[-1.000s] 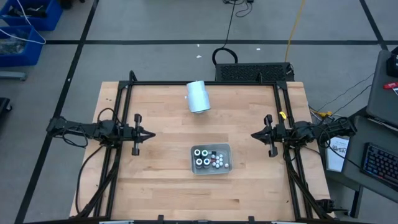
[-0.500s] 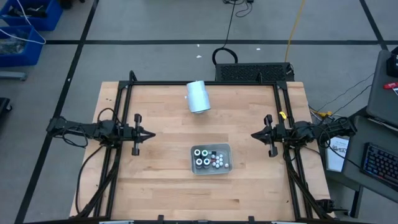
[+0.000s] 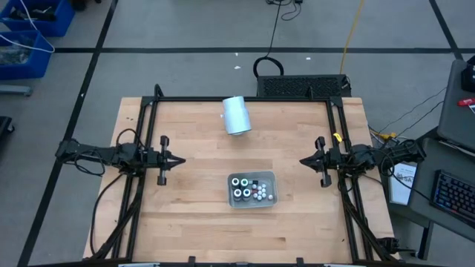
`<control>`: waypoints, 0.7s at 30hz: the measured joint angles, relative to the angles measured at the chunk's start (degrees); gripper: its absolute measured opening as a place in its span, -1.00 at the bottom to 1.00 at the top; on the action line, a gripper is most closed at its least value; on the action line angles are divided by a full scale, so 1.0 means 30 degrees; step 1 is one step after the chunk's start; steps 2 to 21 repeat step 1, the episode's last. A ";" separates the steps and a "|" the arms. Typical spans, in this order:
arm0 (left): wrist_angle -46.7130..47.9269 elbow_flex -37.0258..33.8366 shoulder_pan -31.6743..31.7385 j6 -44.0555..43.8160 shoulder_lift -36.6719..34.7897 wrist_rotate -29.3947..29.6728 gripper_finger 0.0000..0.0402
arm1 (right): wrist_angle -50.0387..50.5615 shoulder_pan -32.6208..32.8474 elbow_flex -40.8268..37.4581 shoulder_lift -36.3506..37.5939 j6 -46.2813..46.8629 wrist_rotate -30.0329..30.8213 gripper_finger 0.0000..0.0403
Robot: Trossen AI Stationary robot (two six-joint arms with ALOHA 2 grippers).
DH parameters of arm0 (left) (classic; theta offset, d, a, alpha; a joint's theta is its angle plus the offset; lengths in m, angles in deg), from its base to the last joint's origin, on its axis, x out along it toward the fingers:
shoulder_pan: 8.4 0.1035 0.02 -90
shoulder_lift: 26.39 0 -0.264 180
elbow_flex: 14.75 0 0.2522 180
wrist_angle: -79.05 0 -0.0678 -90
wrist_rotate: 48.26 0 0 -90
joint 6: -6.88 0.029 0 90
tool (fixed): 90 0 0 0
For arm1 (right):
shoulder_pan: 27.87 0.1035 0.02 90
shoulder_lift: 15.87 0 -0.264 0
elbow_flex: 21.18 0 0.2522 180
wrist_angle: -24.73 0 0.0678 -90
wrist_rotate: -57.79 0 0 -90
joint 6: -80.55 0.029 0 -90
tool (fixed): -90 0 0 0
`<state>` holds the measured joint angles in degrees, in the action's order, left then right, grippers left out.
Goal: Pick & Place food coloring
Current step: Return to Home Position
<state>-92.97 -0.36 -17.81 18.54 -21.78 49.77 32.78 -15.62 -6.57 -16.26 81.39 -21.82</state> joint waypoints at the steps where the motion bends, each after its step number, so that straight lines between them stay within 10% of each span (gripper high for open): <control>1: -0.0001 0.0000 0.0006 -0.0004 0.0000 0.0000 -0.97 | -0.0003 0.0002 0.0002 0.0002 0.0000 0.0002 -1.00; 21: -0.0001 0.0000 0.0006 -0.0004 0.0000 0.0000 -0.97 | -0.0003 0.0002 0.0002 0.0002 0.0000 0.0002 -1.00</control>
